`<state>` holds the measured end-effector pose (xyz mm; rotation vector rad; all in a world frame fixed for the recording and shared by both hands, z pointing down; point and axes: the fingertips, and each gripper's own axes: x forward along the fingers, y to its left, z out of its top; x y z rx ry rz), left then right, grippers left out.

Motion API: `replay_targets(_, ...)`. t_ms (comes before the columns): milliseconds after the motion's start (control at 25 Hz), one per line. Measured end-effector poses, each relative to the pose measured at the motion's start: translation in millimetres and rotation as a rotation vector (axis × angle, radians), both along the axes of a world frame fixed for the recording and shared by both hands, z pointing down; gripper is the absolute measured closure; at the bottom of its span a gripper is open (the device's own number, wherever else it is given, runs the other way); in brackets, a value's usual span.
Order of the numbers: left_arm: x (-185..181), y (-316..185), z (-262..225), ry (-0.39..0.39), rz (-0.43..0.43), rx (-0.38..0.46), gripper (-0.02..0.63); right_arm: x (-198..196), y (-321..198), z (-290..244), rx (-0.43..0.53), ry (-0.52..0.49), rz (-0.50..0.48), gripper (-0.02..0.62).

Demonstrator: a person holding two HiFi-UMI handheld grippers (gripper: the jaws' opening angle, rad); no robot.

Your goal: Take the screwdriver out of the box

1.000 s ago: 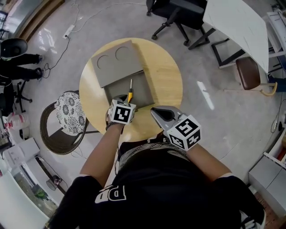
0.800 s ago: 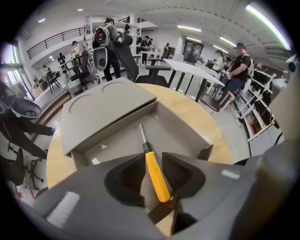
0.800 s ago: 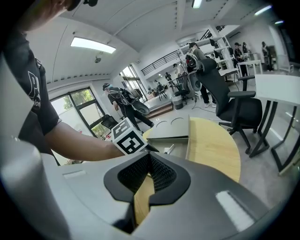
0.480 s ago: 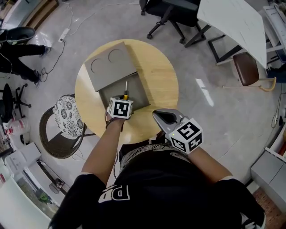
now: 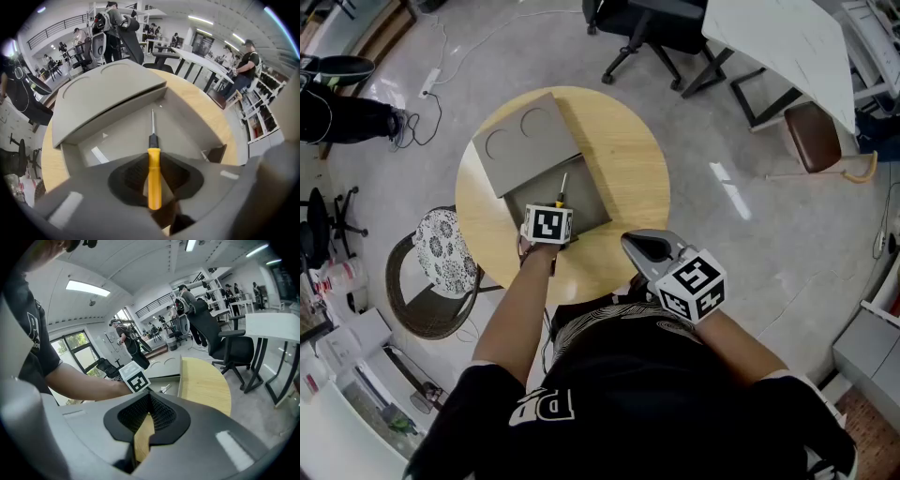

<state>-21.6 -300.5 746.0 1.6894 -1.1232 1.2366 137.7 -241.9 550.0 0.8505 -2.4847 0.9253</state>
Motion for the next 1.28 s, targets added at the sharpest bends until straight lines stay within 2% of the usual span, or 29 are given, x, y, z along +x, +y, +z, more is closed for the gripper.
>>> replay_targets(280,2,-1,-8,0.029,0.016,0.03,0.468,-1,9,-2,0.005,0.006,0.039,0.594)
replay_targets(640,4,3,-62,0.123,0.048,0.155,0.469,-18,24,-15,0.042,0.012,0.078,0.595)
replay_targets(800,-5,9,-90,0.186,0.058,0.218,0.469,-37,31,-23,0.073,0.011,0.071,0.594)
replay_targets(960,-20,19,-116,0.25,0.025,0.256,0.469,-56,36,-34,0.12,0.011,0.084,0.594)
replay_targets(1160,-32,28,-151,0.373,-0.031,0.31,0.469,-78,38,-50,0.181,-0.013,0.089,0.594)
replay_targets(1280,-36,39,-176,0.439,-0.033,0.36,0.469,-84,40,-59,0.195,-0.032,0.091,0.594)
